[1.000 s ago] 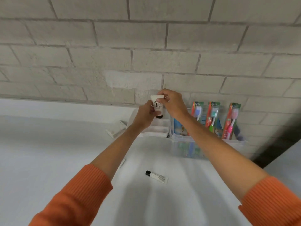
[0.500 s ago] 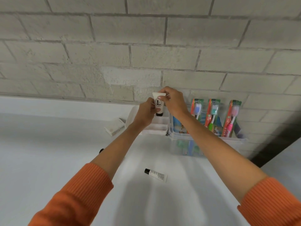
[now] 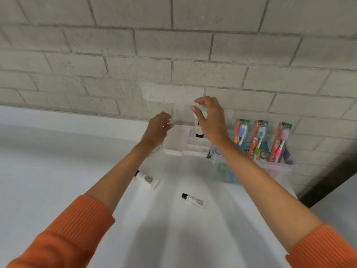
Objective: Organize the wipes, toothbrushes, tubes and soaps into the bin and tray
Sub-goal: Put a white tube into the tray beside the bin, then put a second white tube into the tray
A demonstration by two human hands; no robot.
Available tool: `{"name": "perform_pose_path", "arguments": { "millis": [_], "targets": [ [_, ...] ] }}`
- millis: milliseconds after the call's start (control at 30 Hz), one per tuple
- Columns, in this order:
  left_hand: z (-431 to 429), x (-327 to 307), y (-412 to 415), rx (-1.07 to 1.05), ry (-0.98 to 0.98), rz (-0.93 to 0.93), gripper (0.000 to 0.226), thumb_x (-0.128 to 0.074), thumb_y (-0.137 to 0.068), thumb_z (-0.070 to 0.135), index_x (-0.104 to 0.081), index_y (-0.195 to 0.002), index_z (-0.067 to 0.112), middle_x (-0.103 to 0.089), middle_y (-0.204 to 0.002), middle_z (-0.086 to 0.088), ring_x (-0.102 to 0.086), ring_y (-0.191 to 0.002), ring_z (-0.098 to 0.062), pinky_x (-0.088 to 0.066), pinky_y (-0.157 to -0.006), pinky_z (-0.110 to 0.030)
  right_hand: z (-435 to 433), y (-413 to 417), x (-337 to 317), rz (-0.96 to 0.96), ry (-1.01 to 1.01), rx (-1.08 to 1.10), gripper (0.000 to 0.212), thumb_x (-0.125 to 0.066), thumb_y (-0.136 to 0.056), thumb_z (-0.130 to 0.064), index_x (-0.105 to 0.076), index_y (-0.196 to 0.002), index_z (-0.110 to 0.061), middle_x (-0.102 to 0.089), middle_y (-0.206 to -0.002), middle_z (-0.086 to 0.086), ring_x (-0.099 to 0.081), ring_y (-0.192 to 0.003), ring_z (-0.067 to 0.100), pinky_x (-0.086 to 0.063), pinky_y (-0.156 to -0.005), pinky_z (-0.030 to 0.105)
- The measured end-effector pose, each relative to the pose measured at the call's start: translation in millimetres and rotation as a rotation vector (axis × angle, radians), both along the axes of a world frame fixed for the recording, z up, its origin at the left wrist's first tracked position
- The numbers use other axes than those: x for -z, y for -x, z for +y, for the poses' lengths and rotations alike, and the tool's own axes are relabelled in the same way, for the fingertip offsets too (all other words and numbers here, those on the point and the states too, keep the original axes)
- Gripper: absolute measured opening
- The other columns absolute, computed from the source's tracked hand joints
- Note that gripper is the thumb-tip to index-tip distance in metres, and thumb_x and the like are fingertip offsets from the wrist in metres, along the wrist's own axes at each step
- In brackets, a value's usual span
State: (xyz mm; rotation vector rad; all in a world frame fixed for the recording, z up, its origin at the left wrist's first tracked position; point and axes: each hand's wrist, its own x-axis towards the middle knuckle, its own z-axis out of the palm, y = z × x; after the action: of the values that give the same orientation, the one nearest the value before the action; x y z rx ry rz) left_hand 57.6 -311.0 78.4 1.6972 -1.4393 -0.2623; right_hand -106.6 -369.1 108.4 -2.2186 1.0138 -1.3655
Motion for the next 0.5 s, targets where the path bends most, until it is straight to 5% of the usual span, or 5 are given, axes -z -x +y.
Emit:
{"name": "perform_pose_path", "arguments": {
  "millis": [167,267,500],
  "targets": [
    [55.6,4.2,-41.7,-0.018,-0.083,-0.025,0.017,-0.06,-0.089,0.006,-0.061,-0.104,-0.001,-0.059,-0.094,-0.006,-0.056,-0.083,-0.017,-0.041,-0.063,-0.006,44.3,-26.3,7.5,-0.011,-0.093,-0.147,0.011,-0.054,-0.092,-0.016,-0.061,-0.096,-0.008,-0.065,-0.096,0.005,-0.056,-0.079,0.009,-0.041,-0.065,0.004],
    [83.9,17.5,-62.6,0.025,-0.194,-0.067,0.013,-0.059,-0.089,0.005,-0.063,-0.1,-0.002,-0.06,-0.091,-0.006,-0.055,-0.084,-0.018,-0.041,-0.065,-0.004,68.6,-40.4,28.3,0.128,-0.275,-0.24,0.012,-0.056,-0.091,-0.017,-0.063,-0.095,-0.007,-0.063,-0.091,0.001,-0.053,-0.069,0.001,-0.04,-0.061,-0.001],
    [114.3,49.7,-86.5,0.12,-0.421,-0.231,0.021,-0.059,-0.089,0.006,-0.063,-0.107,-0.003,-0.062,-0.113,-0.016,-0.057,-0.101,-0.024,-0.041,-0.083,-0.019,96.7,-61.4,95.6,0.435,-0.562,-0.296,0.015,-0.055,-0.088,-0.014,-0.064,-0.099,-0.008,-0.062,-0.093,0.0,-0.057,-0.085,0.013,-0.045,-0.076,0.021]
  ]
}}
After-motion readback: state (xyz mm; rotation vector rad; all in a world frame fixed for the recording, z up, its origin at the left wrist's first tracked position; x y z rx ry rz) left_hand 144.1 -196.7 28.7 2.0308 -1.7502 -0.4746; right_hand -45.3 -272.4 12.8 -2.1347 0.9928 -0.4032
